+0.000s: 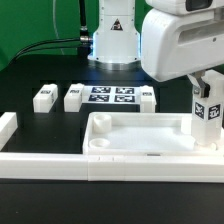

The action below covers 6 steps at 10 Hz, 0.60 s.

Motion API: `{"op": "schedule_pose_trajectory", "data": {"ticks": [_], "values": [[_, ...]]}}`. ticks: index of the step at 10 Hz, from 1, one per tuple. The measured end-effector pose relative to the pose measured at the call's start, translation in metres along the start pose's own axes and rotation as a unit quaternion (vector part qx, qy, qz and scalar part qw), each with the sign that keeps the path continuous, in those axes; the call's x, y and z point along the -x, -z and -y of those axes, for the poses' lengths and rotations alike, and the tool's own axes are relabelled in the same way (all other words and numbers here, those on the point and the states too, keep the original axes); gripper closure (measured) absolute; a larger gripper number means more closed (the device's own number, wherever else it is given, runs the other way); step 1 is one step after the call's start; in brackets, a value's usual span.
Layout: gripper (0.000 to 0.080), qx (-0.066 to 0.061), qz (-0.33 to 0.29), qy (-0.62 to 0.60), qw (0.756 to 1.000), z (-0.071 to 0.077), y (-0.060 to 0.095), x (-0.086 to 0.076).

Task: Assemble desk

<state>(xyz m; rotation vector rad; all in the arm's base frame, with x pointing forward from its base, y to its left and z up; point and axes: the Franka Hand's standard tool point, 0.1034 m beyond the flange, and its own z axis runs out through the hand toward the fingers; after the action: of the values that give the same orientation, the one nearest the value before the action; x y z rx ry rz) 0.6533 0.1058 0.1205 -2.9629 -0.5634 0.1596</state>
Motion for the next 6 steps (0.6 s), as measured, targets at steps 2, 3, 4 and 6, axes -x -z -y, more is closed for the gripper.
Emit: {"op": "schedule_pose_trajectory", "data": {"ticks": [2, 3, 4, 6], "values": [[0.0512, 0.000, -0.024, -0.154, 0.988, -0.0012, -0.0011, 0.0038], [0.0512, -0.001, -0.031, -0.189, 0.981, -0.0014, -0.0014, 0.0044], [0.0511, -0.002, -0.032, -0.230, 0.973, -0.0021, -0.0015, 0.0041], [0.0511, -0.006, -0.042, -0.309, 0.950, -0.0044, -0.0014, 0.0037]]}}
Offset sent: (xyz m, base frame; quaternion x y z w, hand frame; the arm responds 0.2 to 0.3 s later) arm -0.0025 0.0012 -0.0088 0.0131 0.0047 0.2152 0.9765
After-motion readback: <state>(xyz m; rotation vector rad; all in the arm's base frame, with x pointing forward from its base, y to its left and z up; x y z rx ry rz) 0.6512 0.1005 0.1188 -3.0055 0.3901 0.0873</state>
